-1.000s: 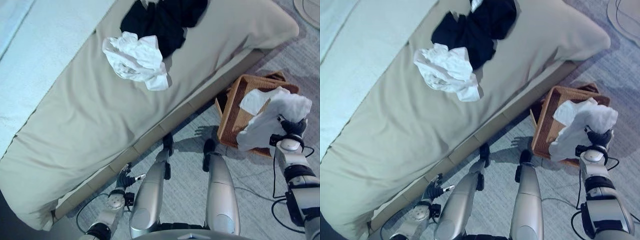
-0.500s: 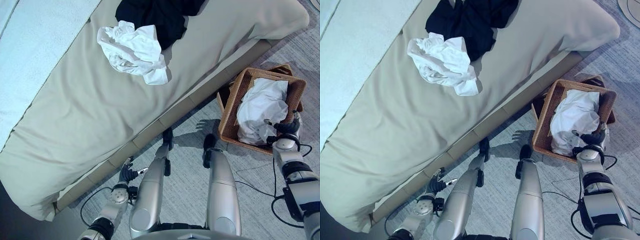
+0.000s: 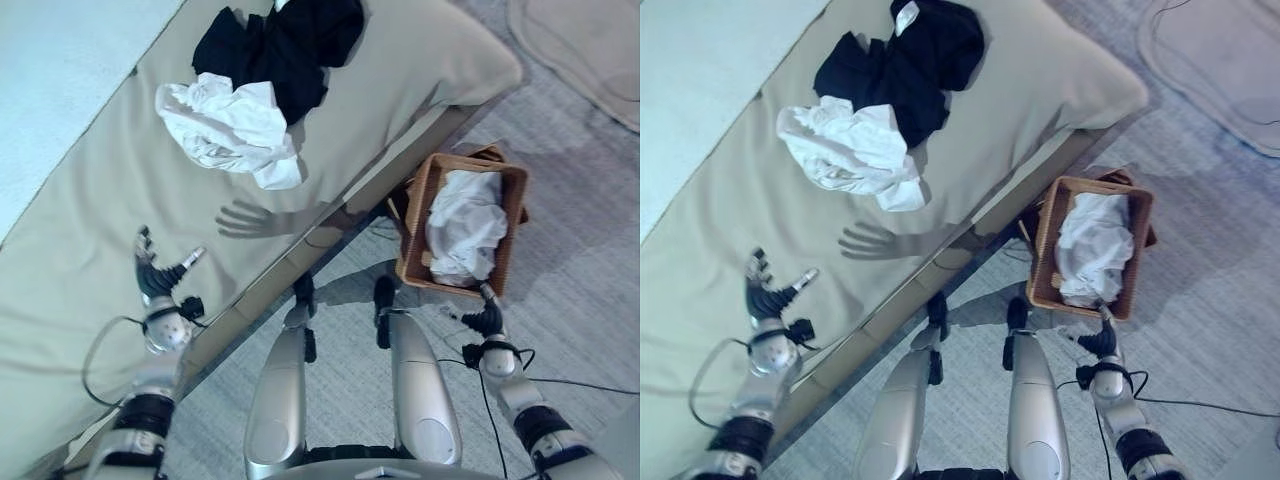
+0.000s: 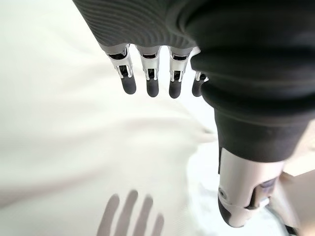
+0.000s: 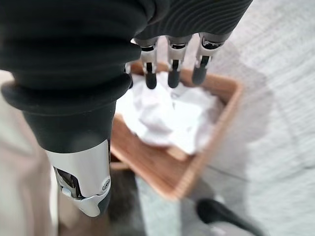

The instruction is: Pick up clothes into the bucket

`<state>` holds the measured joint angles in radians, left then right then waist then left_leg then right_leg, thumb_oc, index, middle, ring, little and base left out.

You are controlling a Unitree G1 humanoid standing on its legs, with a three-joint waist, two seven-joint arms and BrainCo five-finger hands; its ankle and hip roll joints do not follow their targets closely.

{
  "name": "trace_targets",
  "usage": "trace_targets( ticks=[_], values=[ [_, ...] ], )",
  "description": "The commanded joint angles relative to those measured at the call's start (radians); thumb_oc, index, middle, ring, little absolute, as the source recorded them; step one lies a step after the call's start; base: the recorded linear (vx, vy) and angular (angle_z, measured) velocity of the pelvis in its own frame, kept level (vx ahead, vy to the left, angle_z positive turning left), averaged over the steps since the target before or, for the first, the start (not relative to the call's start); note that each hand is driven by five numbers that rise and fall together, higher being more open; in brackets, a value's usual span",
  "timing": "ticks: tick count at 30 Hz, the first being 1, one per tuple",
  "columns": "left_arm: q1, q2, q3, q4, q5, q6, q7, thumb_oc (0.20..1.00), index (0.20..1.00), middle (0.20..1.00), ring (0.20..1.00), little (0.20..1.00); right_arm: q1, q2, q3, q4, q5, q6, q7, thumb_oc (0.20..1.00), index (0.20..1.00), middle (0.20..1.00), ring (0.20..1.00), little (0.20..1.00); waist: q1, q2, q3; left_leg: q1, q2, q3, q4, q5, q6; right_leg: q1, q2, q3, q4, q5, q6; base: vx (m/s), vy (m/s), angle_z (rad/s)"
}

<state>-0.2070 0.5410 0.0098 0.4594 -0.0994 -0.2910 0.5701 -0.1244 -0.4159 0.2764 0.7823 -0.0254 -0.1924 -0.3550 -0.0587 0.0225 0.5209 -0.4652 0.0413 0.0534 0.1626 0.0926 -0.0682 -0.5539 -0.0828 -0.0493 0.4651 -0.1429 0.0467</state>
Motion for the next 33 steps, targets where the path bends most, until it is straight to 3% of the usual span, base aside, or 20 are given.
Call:
trace_targets(
  ticks=[1, 2, 5, 6, 10, 11, 16, 25, 32, 33],
  values=[
    [0.000, 0.098, 0.071, -0.050, 0.117, -0.008, 0.051, 1.000, 1.000, 1.000, 1.000, 1.000, 0.031, -0.011, 0.063, -0.017, -0.134, -0.031, 0.044, 1.000, 1.000, 1.000, 1.000, 1.000, -0.008, -0.057, -0.001, 0.046, -0.034, 0.046, 0.180, -0.195, 0.042, 0.086, -0.006, 0.034, -0.225, 0.171, 0.063, 0.01, 0.098, -0.46],
    [-0.037, 0.168, 0.073, -0.035, 0.169, 0.007, 0.050, 1.000, 1.000, 1.000, 1.000, 1.000, 0.031, -0.011, 0.109, 0.004, -0.183, -0.028, 0.068, 1.000, 1.000, 1.000, 1.000, 1.000, -0.017, -0.076, -0.001, 0.059, -0.027, 0.069, 0.192, -0.208, 0.047, 0.102, 0.000, 0.052, -0.246, 0.185, 0.073, 0.00, 0.103, -0.34],
    [-0.076, 0.241, 0.063, -0.011, 0.220, 0.033, 0.035, 1.000, 1.000, 1.000, 1.000, 1.000, 0.037, -0.004, 0.121, 0.002, -0.189, -0.025, 0.087, 1.000, 1.000, 1.000, 1.000, 1.000, -0.024, -0.096, -0.008, 0.065, -0.018, 0.095, 0.203, -0.222, 0.052, 0.108, 0.008, 0.074, -0.269, 0.205, 0.084, 0.01, 0.119, -0.43],
    [-0.109, 0.308, 0.057, 0.002, 0.263, 0.059, 0.034, 1.000, 1.000, 1.000, 1.000, 1.000, 0.044, -0.001, 0.126, -0.016, -0.183, -0.026, 0.096, 1.000, 1.000, 1.000, 1.000, 1.000, -0.033, -0.115, -0.011, 0.066, -0.009, 0.122, 0.224, -0.240, 0.058, 0.110, 0.016, 0.098, -0.283, 0.219, 0.094, 0.00, 0.101, -0.43],
    [-0.168, 0.410, 0.033, 0.064, 0.321, 0.094, 0.023, 1.000, 1.000, 1.000, 1.000, 1.000, 0.047, -0.009, 0.132, -0.039, -0.181, -0.028, 0.103, 1.000, 1.000, 1.000, 1.000, 1.000, -0.048, -0.150, -0.009, 0.052, 0.011, 0.164, 0.284, -0.278, 0.075, 0.100, 0.033, 0.144, -0.289, 0.230, 0.105, 0.03, 0.149, -0.46],
    [-0.191, 0.426, 0.018, 0.098, 0.330, 0.105, 0.023, 1.000, 1.000, 1.000, 1.000, 1.000, 0.046, -0.011, 0.135, -0.044, -0.179, -0.029, 0.104, 1.000, 1.000, 1.000, 1.000, 1.000, -0.050, -0.148, -0.011, 0.060, 0.020, 0.161, 0.297, -0.322, 0.076, 0.106, 0.045, 0.152, -0.286, 0.206, 0.113, 0.09, 0.165, -0.54],
    [-0.287, 0.549, -0.072, 0.177, 0.432, 0.169, 0.001, 1.000, 1.000, 1.000, 1.000, 1.000, 0.089, -0.023, 0.117, -0.106, -0.145, -0.044, 0.109, 1.000, 1.000, 1.000, 1.000, 1.000, -0.071, -0.192, -0.001, -0.008, 0.041, 0.182, 0.393, -0.377, 0.097, 0.064, 0.064, 0.185, -0.287, 0.220, 0.123, 0.01, 0.080, -0.26],
    [-0.538, 0.667, -0.271, 0.267, 0.504, 0.216, -0.019, 1.000, 1.000, 1.000, 1.000, 1.000, 0.136, 0.006, 0.120, -0.182, -0.074, -0.080, 0.104, 1.000, 1.000, 1.000, 1.000, 1.000, -0.099, -0.250, -0.001, -0.230, 0.091, 0.176, 0.591, -0.464, 0.121, -0.063, 0.105, 0.216, -0.310, 0.258, 0.133, -0.02, -0.004, -0.12],
    [-0.770, 0.668, -0.456, 0.394, 0.477, 0.232, -0.043, 1.000, 1.000, 1.000, 1.000, 1.000, 0.113, 0.030, 0.163, -0.236, -0.024, -0.102, 0.105, 1.000, 1.000, 1.000, 1.000, 1.000, -0.101, -0.291, -0.001, -0.370, 0.130, 0.144, 0.705, -0.509, 0.137, -0.131, 0.148, 0.211, -0.340, 0.287, 0.136, 0.01, -0.051, -0.12],
    [-0.821, 0.657, -0.503, 0.418, 0.465, 0.235, -0.073, 0.777, 0.777, 0.777, 0.777, 0.777, 0.106, 0.038, 0.176, -0.256, -0.012, -0.104, 0.107, 1.000, 1.000, 1.000, 1.000, 1.000, -0.098, -0.297, -0.001, -0.405, 0.139, 0.133, 0.735, -0.520, 0.141, -0.143, 0.159, 0.207, -0.352, 0.296, 0.135, 0.04, -0.046, -0.01]
  ],
)
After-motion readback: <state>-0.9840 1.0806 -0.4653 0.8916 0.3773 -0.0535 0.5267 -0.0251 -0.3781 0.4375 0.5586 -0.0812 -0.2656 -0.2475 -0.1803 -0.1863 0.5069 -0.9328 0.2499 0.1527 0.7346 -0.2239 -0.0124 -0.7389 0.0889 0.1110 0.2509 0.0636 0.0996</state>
